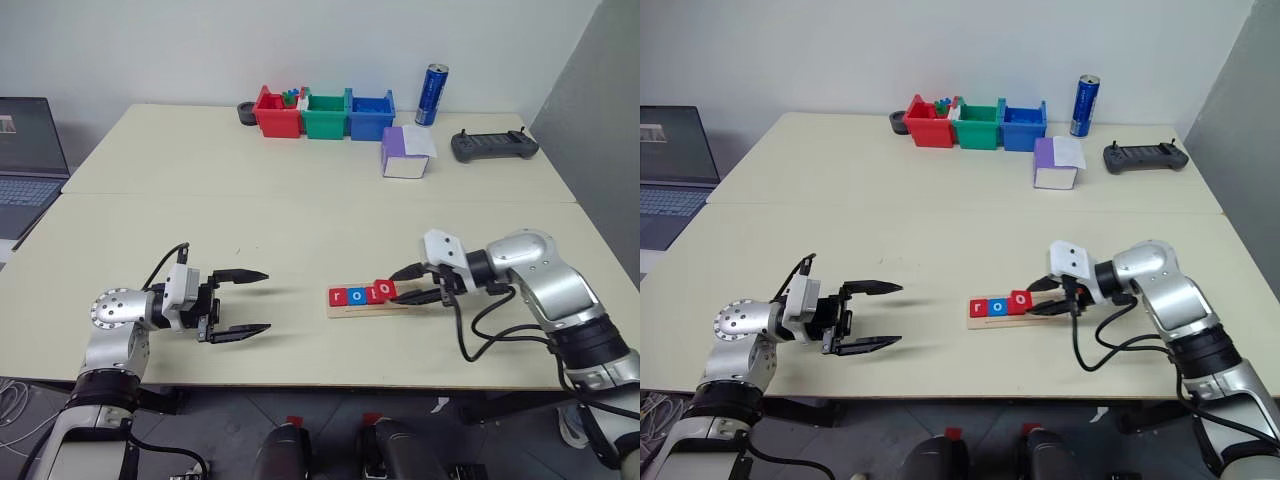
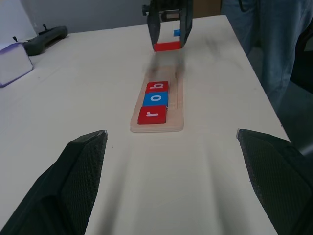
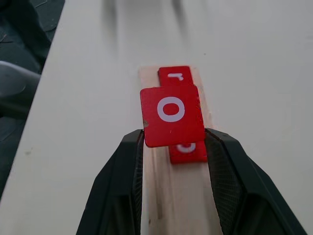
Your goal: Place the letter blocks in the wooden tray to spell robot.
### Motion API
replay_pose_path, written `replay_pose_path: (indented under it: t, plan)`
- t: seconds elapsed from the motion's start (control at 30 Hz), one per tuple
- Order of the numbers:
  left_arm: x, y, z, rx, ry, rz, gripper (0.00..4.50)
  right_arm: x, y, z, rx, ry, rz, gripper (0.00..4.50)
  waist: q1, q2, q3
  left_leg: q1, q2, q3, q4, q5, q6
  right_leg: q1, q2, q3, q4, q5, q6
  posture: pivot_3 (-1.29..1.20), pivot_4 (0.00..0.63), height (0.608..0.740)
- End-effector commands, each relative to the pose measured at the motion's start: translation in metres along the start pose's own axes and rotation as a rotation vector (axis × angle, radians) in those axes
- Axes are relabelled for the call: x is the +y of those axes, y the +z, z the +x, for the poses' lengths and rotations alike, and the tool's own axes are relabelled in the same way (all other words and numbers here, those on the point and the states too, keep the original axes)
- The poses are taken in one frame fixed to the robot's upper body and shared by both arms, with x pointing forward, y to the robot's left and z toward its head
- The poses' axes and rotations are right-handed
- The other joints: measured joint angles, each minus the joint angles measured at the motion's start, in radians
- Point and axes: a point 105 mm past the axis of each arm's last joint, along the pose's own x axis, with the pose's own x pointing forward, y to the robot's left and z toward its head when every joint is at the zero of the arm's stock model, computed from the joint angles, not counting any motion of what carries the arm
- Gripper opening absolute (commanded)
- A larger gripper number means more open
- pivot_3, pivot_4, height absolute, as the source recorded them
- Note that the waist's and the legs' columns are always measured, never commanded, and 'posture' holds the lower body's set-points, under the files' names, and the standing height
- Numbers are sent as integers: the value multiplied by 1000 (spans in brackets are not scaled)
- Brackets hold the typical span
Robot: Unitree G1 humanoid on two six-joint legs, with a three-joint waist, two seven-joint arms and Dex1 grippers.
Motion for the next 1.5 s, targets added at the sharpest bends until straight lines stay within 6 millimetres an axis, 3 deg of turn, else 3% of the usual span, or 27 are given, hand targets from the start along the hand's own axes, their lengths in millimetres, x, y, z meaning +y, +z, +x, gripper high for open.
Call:
replay_pose_path:
  t: [0.03, 0.33, 0.57, 1.1, 1.5]
  plan:
    - [-3, -6, -5, 26, -2, 16, 4500, -6, 7, 6, 40, -35, -31, 1465, 1, 0, 0, 0, 0, 0, 0, 0, 0, 0, 0, 0, 0, 0, 0, 0, 150, 740]
    - [-9, -18, -13, 85, -15, 12, 4500, -14, -20, -10, 151, -67, -27, 1465, 1, 0, 0, -1, -1, 0, 0, 0, 0, -1, -1, 0, 0, 0, 0, 0, 150, 740]
    - [-12, -19, -15, 95, -28, 18, 4500, -19, -37, -9, 197, -54, -24, 1465, -2, 0, 0, -1, -1, 1, 0, 0, 0, -2, -1, 0, 0, 0, 0, 0, 150, 740]
    - [-20, -19, -18, 101, -42, 29, 4500, -21, -40, -7, 203, 1, -54, 1465, -1, 0, 0, -1, -1, 1, 0, 0, 0, -1, -1, 0, 0, 0, 0, 0, 150, 740]
    - [-14, -3, -12, 74, -56, 42, 4500, -17, -40, -3, 192, 18, -46, 1465, -1, 0, 0, -1, 0, 1, 0, 0, 0, -1, -1, 0, 1, 0, 0, 0, 150, 740]
